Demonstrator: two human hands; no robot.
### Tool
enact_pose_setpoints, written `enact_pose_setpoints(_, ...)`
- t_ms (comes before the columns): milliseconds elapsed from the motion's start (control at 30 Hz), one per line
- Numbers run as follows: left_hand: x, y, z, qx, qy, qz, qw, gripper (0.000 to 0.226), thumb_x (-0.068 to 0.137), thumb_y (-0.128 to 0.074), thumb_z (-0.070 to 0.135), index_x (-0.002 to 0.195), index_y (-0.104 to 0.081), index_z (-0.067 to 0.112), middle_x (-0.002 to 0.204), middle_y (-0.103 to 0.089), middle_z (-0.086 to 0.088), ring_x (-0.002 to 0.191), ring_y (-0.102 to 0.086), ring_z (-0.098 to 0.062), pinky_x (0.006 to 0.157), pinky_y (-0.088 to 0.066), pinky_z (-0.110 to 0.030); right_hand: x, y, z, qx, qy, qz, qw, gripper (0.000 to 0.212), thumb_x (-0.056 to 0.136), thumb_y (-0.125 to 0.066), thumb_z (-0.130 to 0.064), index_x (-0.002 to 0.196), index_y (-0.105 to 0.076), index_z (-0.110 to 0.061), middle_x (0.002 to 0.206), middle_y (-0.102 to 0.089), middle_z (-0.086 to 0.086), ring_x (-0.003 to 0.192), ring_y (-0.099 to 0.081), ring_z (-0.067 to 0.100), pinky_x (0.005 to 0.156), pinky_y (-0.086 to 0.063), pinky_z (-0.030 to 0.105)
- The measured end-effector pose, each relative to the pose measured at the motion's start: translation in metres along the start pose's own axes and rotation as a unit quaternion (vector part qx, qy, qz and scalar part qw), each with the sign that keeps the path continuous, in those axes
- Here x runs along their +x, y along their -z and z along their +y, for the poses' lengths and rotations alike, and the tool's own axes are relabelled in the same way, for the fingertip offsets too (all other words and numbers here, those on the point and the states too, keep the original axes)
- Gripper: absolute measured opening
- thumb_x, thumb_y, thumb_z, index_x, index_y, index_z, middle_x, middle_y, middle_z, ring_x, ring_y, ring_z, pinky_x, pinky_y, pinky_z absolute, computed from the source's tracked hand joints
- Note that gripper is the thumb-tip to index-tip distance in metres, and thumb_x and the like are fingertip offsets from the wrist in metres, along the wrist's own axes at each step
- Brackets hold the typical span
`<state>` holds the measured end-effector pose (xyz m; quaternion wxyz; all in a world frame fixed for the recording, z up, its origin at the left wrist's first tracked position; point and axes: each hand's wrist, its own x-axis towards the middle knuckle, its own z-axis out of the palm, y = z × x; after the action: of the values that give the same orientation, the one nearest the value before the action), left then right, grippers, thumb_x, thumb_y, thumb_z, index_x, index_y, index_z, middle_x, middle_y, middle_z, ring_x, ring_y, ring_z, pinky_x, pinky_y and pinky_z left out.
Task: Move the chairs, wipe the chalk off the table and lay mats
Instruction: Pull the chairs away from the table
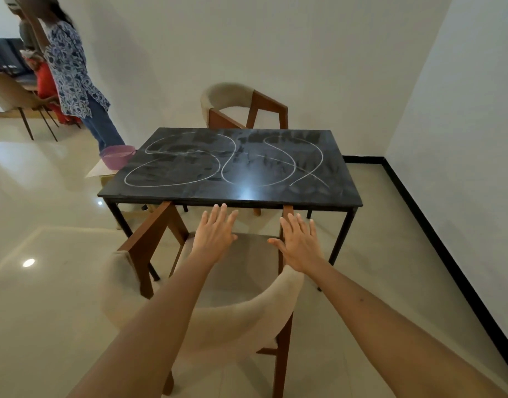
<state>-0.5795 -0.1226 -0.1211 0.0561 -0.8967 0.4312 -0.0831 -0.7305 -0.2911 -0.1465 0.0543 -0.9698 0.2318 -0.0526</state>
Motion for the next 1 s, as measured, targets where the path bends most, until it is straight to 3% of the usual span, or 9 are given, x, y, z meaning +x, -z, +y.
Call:
enact_pose_setpoints(133,0.039,-0.007,0.008,-0.01,0.005,-0.016,1.0,0.069,0.097,-0.041,0.046,0.151,-0.009,0.017,0.159,-0.009,-0.016,0.147,-0.006,-0.033,0.119,-0.013,-0.048,0.039,0.004,0.019,0.005,-0.038,0.003,0.999,0.075,0.096,-0.02,-0.063,0.154,-0.011,-0.016,0.162,-0.008,0.008,0.15,0.001,0.026,0.121,0.002,0.049)
enact_pose_setpoints(533,0.144,0.002,0.055,-0.002,-0.003,-0.026,1.0,0.065,0.099,-0.031,0.049,0.151,-0.009,0.016,0.159,-0.003,-0.018,0.147,-0.003,-0.035,0.119,-0.013,-0.047,0.118,0.012,0.104,-0.01,-0.035,0.011,0.999,0.073,0.098,-0.02,-0.06,0.154,-0.009,-0.015,0.163,-0.004,0.01,0.15,0.005,0.027,0.121,0.005,0.048)
enact_pose_setpoints(1000,0.309,0.021,0.209,-0.007,0.017,-0.016,1.0,0.067,0.098,-0.03,0.052,0.151,-0.01,0.016,0.158,-0.002,-0.019,0.146,-0.003,-0.036,0.118,-0.012,-0.049,0.22,0.046,0.326,-0.047,-0.011,0.003,0.999,0.077,0.095,-0.02,-0.064,0.154,-0.009,-0.015,0.162,-0.004,0.012,0.149,0.004,0.029,0.118,0.005,0.048)
